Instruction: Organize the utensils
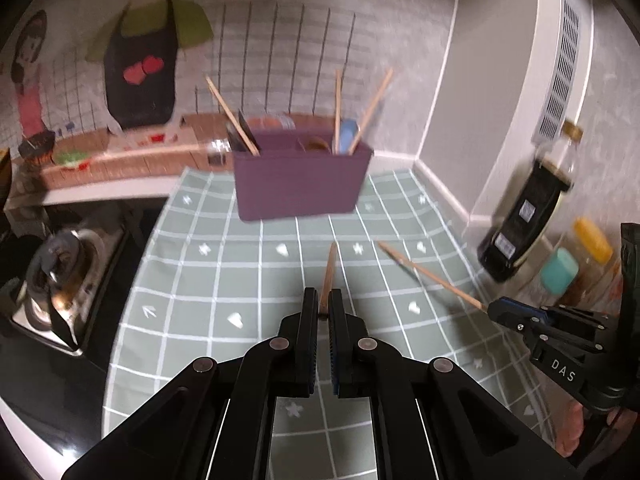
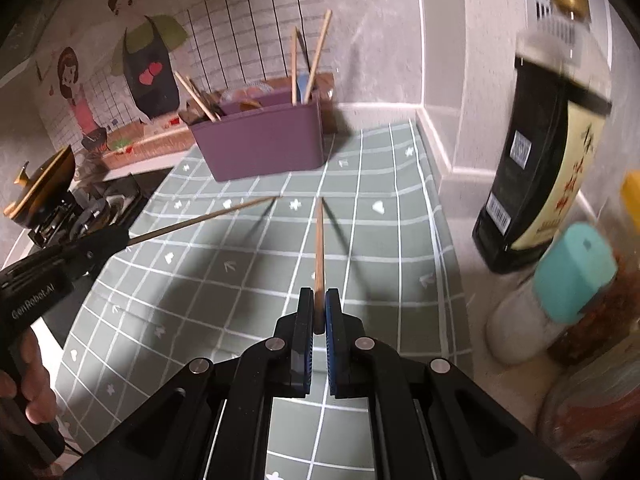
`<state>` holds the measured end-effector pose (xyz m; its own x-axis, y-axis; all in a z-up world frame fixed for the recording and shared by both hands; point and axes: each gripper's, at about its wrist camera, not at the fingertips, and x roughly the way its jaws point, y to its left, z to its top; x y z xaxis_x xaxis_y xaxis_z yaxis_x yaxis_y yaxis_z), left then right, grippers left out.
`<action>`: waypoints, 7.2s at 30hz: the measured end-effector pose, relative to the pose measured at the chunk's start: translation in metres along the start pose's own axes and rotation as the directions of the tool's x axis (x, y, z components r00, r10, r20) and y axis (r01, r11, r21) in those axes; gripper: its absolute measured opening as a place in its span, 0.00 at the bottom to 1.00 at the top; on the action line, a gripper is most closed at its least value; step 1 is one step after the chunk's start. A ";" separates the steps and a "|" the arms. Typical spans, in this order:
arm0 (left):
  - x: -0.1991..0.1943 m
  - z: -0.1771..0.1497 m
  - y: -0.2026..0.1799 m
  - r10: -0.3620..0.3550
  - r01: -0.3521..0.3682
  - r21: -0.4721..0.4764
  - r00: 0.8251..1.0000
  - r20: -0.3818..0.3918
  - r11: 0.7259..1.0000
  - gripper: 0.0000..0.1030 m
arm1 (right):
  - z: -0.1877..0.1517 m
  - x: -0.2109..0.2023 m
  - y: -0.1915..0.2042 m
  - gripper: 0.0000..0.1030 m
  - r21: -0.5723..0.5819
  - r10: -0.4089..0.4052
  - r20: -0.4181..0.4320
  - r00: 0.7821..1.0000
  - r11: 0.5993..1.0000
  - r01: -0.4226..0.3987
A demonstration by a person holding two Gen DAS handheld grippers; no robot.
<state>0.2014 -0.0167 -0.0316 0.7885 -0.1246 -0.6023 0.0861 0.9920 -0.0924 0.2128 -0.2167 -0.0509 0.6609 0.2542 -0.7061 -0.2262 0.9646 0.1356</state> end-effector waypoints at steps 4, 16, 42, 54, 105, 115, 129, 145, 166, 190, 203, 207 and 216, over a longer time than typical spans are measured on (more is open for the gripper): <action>-0.017 0.017 0.006 -0.005 0.005 0.004 0.999 0.044 1.000 0.05 | 0.017 -0.018 0.006 0.05 -0.018 -0.005 0.054 0.999 1.000 0.006; -0.049 0.056 0.017 -0.041 0.041 -0.001 0.992 0.123 0.999 0.04 | 0.081 -0.058 0.023 0.05 -0.069 -0.032 0.188 0.982 0.997 0.045; -0.064 0.125 0.062 -0.086 0.092 -0.037 0.986 0.142 0.995 0.02 | 0.194 -0.109 0.064 0.05 -0.153 -0.011 0.337 0.941 0.986 0.066; 0.039 0.028 0.118 -0.028 0.003 -0.143 0.985 -0.173 0.990 0.21 | 0.148 -0.060 0.053 0.05 -0.133 0.013 0.207 0.978 0.991 0.015; 0.089 0.005 0.135 0.003 -0.051 -0.183 0.966 -0.257 0.982 0.05 | 0.128 -0.056 0.051 0.05 -0.106 0.006 0.164 0.986 0.994 0.012; 0.015 0.046 0.107 -0.043 0.041 -0.157 0.999 -0.014 0.987 0.04 | 0.130 -0.058 0.055 0.05 -0.114 0.017 0.158 0.987 0.994 0.001; -0.079 0.188 0.057 -0.109 0.114 0.008 0.924 0.366 0.993 0.04 | 0.222 -0.107 0.069 0.05 -0.124 0.040 0.312 0.949 0.992 -0.001; -0.028 0.259 0.071 -0.082 0.139 -0.072 0.852 0.516 0.988 0.04 | 0.315 -0.066 0.079 0.05 -0.144 -0.008 0.384 0.923 0.987 0.069; 0.123 0.208 0.098 -0.045 0.099 -0.183 0.959 0.279 0.978 0.05 | 0.297 0.085 0.051 0.05 -0.102 0.026 0.130 0.991 0.995 -0.013; 0.039 0.171 0.076 0.075 -0.063 -0.081 0.984 0.164 0.995 0.40 | 0.239 0.011 0.044 0.30 -0.119 0.023 0.285 0.958 0.993 0.012; -0.046 0.045 0.043 0.227 -0.226 -0.020 0.964 0.136 0.974 0.44 | 0.105 -0.048 0.056 0.37 -0.015 -0.021 0.278 0.960 1.000 0.026; -0.056 0.023 0.033 0.213 -0.214 -0.005 0.968 0.133 0.977 0.44 | 0.067 -0.054 0.064 0.37 -0.032 -0.051 0.268 0.962 0.998 0.062; -0.074 0.009 0.019 0.190 -0.191 -0.008 0.972 0.140 0.982 0.44 | 0.037 -0.074 0.075 0.37 -0.074 -0.052 0.306 0.951 0.994 0.079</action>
<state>0.1504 0.0118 0.0179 0.8678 0.0708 -0.4918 -0.0713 0.9973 0.0179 0.1737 -0.1605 0.0370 0.8592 0.2125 -0.4655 -0.2256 0.9738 0.0280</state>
